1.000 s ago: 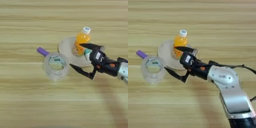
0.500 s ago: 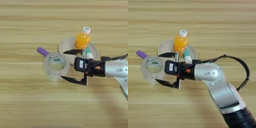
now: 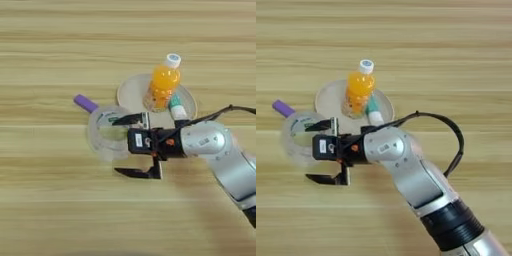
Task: Move the objects on the table
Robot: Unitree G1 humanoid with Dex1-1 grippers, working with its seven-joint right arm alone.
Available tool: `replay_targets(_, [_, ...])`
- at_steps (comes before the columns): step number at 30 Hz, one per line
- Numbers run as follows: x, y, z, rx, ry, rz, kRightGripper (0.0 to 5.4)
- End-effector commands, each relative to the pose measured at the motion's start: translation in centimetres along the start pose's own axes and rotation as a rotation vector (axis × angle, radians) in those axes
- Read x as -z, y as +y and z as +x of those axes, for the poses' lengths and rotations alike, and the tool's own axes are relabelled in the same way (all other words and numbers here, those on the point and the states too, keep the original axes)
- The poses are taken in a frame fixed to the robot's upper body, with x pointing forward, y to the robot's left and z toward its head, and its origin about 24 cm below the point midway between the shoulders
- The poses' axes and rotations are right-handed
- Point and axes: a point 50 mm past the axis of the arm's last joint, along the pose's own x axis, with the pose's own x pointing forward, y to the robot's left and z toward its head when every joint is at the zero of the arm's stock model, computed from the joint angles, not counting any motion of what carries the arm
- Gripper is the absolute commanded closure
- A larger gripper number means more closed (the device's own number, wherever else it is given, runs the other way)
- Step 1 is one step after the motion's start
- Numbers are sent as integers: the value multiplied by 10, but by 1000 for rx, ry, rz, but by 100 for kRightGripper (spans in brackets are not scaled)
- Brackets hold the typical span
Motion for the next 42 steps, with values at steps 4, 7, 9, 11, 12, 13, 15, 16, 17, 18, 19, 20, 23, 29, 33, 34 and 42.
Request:
replay_targets(4, [-10,-22,3,63,-13,-79,5])
replay_targets(7, [-9,-22,6,56,-11,-78,5])
replay_targets(9, [-8,-22,8,50,-8,-75,10])
replay_targets(11, [-6,-21,10,43,-2,-71,23])
replay_targets(12, [-5,-21,11,39,1,-68,29])
replay_targets(13, [-4,-20,11,36,5,-66,40])
replay_targets(15, [-2,-20,12,33,10,-62,58])
replay_targets(16, [-1,-20,13,32,11,-60,65])
replay_targets(17, [-1,-20,13,32,12,-59,70])
replay_targets(18, [-1,-20,13,32,12,-59,76])
replay_targets(19, [0,-20,13,32,12,-59,93])
replay_targets(20, [0,-20,13,31,11,-59,101])
replay_targets(23, [0,-20,14,33,9,-57,131])
replay_targets(29, [1,-19,14,34,7,-54,199])
replay_targets(33, [0,-19,14,36,5,-56,250])
replay_targets(34, [0,-20,14,36,5,-57,263])
replay_targets(42, [-4,-23,11,48,-6,-68,323])
